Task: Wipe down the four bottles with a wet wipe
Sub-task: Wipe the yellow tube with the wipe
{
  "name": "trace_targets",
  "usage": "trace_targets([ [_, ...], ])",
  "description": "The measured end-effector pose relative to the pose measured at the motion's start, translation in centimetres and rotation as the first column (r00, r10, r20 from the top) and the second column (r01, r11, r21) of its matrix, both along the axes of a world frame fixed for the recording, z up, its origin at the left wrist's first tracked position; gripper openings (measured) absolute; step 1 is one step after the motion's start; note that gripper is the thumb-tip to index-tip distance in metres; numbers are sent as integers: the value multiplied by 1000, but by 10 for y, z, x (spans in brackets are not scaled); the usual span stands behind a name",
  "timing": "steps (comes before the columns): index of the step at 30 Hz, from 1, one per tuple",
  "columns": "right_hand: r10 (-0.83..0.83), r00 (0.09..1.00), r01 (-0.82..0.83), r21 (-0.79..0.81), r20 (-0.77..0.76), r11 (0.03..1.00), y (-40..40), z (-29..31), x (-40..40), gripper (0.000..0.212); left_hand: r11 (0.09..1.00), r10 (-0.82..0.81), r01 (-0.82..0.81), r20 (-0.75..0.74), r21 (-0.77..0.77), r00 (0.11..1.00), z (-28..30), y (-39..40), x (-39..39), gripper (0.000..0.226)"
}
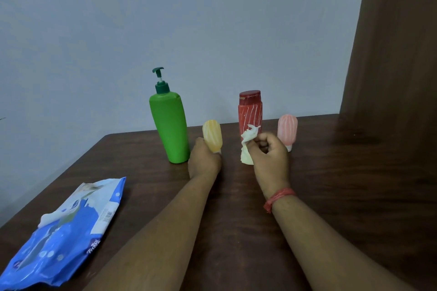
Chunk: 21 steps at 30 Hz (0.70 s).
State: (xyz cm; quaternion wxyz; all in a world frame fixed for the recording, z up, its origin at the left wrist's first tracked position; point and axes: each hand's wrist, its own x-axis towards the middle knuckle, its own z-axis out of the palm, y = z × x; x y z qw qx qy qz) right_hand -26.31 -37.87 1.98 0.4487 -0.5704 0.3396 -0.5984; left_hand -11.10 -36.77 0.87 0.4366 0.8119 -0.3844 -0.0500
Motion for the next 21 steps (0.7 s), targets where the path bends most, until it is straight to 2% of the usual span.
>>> trace_targets([
  [7, 14, 999, -15, -24, -38, 1000, 3, 1, -1, 8, 987, -158, 157, -10, -41, 987, -1, 40, -5, 27],
  [13, 87, 985, -103, -103, -147, 989, 10, -1, 5, 11, 959, -276, 260, -160, -114, 948, 1, 116, -6, 31],
  [17, 119, 939, -208, -257, -322, 944, 28, -1, 11, 4, 950, -296, 255, -260, -179, 919, -2, 149, -1, 30],
  [21, -16, 903, -209, -470, -430, 857, 45, 3, 18, 8, 934, -329, 262, -301, -242, 895, -2, 150, -1, 30],
])
